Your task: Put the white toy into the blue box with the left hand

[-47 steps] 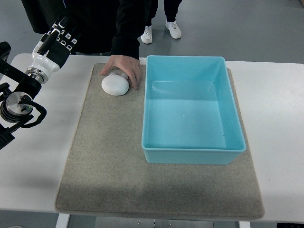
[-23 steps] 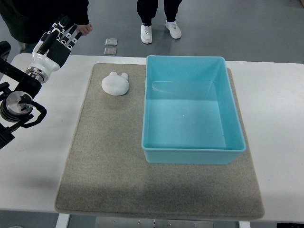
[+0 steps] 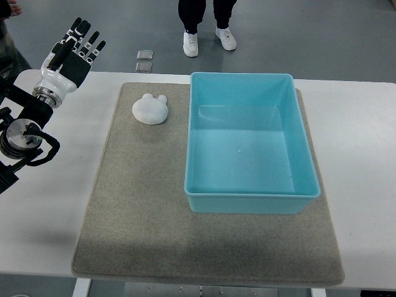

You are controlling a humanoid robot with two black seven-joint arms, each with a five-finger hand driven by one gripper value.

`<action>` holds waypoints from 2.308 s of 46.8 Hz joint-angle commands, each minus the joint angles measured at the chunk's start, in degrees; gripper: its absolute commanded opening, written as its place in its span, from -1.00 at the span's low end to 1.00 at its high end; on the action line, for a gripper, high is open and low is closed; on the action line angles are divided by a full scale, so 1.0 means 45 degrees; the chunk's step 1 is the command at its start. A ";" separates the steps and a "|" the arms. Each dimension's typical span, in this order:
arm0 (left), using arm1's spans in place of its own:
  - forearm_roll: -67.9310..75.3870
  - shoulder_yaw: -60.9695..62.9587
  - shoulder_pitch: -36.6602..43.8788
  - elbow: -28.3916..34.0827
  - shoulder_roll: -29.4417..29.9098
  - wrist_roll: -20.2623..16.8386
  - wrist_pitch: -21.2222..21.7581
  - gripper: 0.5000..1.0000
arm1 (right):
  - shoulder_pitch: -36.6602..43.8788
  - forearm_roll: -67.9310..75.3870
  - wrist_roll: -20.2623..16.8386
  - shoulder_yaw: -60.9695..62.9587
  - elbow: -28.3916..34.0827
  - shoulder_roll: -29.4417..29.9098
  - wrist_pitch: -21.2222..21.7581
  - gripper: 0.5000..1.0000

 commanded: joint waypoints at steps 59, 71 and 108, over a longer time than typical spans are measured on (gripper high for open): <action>0.6577 -0.0528 -0.0641 0.1269 -0.0274 0.0023 -0.1181 0.97 | 0.0001 0.0002 0.0000 0.0000 0.0000 0.0000 -0.0001 0.74; 1.3375 -0.0450 -0.0993 0.1151 -0.0176 0.0296 -0.0359 0.98 | 0.0001 0.0002 0.0000 0.0000 0.0000 0.0000 -0.0001 0.74; 2.4182 0.0116 -0.1169 0.0741 -0.0351 0.0316 0.2023 0.89 | 0.0001 0.0002 0.0000 0.0000 0.0000 0.0000 -0.0001 0.74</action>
